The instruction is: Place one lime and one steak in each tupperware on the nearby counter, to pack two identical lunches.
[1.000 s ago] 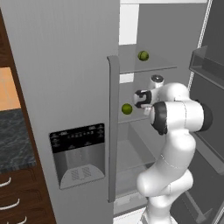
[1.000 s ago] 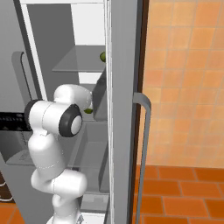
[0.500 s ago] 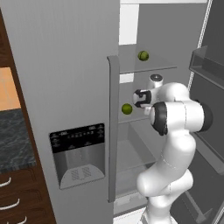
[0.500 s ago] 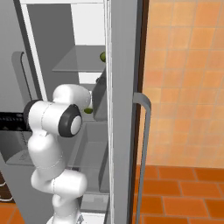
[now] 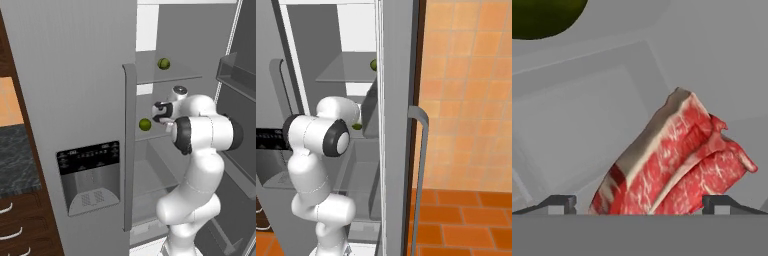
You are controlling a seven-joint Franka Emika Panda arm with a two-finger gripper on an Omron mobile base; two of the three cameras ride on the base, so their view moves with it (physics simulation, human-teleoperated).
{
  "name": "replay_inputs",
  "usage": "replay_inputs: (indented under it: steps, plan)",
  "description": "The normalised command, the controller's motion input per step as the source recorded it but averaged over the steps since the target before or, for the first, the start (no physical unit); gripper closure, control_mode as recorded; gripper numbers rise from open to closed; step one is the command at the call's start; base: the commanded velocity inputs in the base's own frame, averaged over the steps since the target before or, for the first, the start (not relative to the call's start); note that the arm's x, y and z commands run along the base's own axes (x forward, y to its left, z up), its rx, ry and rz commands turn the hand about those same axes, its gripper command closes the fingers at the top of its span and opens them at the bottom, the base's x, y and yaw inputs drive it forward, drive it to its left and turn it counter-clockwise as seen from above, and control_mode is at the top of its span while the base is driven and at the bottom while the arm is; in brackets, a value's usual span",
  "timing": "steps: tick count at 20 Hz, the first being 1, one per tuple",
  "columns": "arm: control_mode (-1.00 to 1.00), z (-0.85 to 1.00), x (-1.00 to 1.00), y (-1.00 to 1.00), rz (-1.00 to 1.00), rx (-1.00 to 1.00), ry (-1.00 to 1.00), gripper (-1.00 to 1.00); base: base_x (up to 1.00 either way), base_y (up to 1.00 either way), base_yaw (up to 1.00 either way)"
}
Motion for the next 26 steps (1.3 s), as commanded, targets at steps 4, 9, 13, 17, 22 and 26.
replay_inputs:
  steps: [4, 9, 13, 17, 22, 26]
  plan:
    - [-1.00, -0.24, 0.41, 0.00, 0.11, -0.02, 0.00, -1.00, 0.00, 0.00, 0.00]
    - [-1.00, -0.30, 0.14, 0.00, 0.11, -0.04, 0.00, 1.00, 0.00, 0.00, 0.00]
    - [-1.00, -0.11, -0.18, 0.00, 0.09, -0.04, 0.00, 1.00, 0.00, 0.00, 0.00]
    - [-1.00, 0.16, -0.86, 0.05, 0.11, -0.03, -0.06, 1.00, 0.00, 0.00, 0.00]
    - [-1.00, 0.43, -0.99, 0.20, 0.11, -0.02, -0.10, 1.00, 0.00, 0.00, 0.00]
    - [-1.00, 0.62, -1.00, 0.30, 0.15, -0.02, -0.08, 1.00, 0.00, 0.00, 0.00]
